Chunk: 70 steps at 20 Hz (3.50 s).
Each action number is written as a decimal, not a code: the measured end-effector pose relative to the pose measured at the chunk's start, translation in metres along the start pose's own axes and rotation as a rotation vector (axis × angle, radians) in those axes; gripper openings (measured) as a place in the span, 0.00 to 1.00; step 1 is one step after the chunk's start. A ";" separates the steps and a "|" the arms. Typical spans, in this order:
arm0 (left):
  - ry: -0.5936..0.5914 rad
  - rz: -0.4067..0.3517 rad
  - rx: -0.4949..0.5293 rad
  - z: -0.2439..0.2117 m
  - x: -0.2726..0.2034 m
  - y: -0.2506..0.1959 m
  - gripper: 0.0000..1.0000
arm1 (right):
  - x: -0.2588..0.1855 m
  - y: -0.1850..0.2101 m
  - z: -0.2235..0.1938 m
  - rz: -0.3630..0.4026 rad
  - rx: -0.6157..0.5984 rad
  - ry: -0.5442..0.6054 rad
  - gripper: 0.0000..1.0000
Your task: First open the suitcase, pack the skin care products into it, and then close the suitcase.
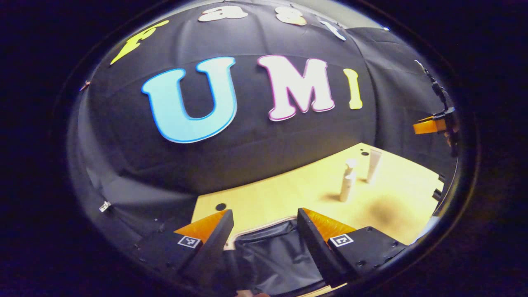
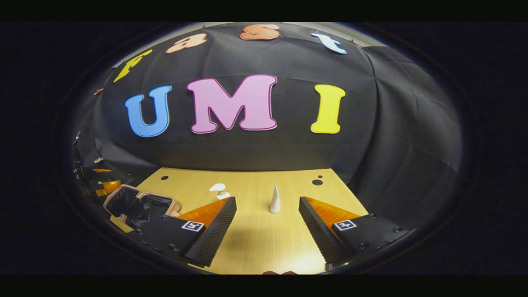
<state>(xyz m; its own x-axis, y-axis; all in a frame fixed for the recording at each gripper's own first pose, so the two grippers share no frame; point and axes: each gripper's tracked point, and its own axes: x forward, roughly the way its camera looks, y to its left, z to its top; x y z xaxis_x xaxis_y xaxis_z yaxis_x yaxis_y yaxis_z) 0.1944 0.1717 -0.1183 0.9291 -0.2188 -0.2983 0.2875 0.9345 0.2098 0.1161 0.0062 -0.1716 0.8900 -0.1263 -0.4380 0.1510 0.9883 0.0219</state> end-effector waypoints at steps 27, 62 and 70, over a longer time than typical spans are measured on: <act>0.284 -0.008 0.016 -0.090 0.277 -0.242 0.98 | 0.258 -0.034 -0.148 0.108 -0.080 0.180 0.98; 0.638 -0.085 -0.226 -0.074 -0.052 -0.126 0.57 | 0.013 0.103 -0.024 0.372 -0.125 -0.035 0.35; 0.946 -0.096 -0.202 -0.164 -0.080 -0.050 0.57 | -0.026 0.147 -0.017 0.369 -0.144 -0.054 0.35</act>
<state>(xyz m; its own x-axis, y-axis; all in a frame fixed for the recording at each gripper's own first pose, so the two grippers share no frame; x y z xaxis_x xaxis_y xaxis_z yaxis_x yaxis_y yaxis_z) 0.0679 0.1886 -0.2574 0.3071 -0.0629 -0.9496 0.2250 0.9743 0.0082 0.1083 0.1564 -0.1723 0.8950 0.2392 -0.3766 -0.2417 0.9695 0.0414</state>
